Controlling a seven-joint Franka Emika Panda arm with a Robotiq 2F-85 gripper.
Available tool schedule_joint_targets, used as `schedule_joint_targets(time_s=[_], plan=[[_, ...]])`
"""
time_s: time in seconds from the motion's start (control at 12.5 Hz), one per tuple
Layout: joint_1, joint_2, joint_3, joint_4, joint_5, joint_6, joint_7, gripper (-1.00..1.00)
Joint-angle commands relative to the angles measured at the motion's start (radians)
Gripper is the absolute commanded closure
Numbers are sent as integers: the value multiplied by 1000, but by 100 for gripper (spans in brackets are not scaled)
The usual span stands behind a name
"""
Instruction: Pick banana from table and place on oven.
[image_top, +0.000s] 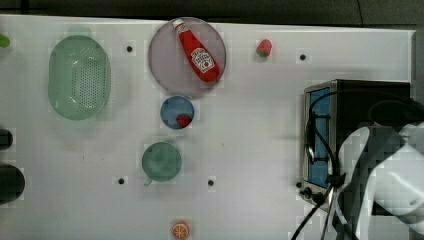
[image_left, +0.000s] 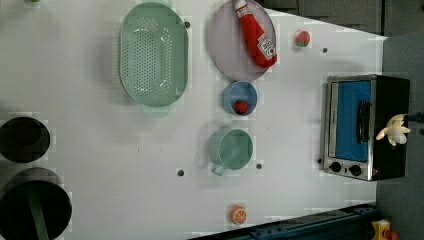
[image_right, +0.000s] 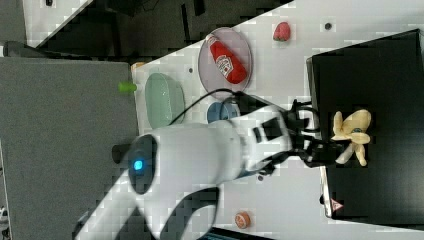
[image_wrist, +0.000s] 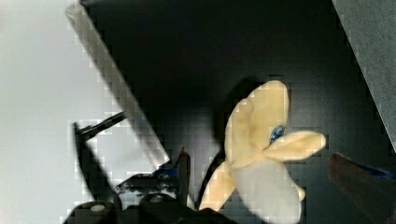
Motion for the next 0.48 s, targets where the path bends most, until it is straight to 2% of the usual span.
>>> schedule_joint_targets(time_s=[0.08,0.32,0.48], plan=[[22,-80,4,124,-15,-158,-23,-100],[42,-162,82,206,-17,-328,78,-100],[48,-218,164,207,-23,-381,286,-100]])
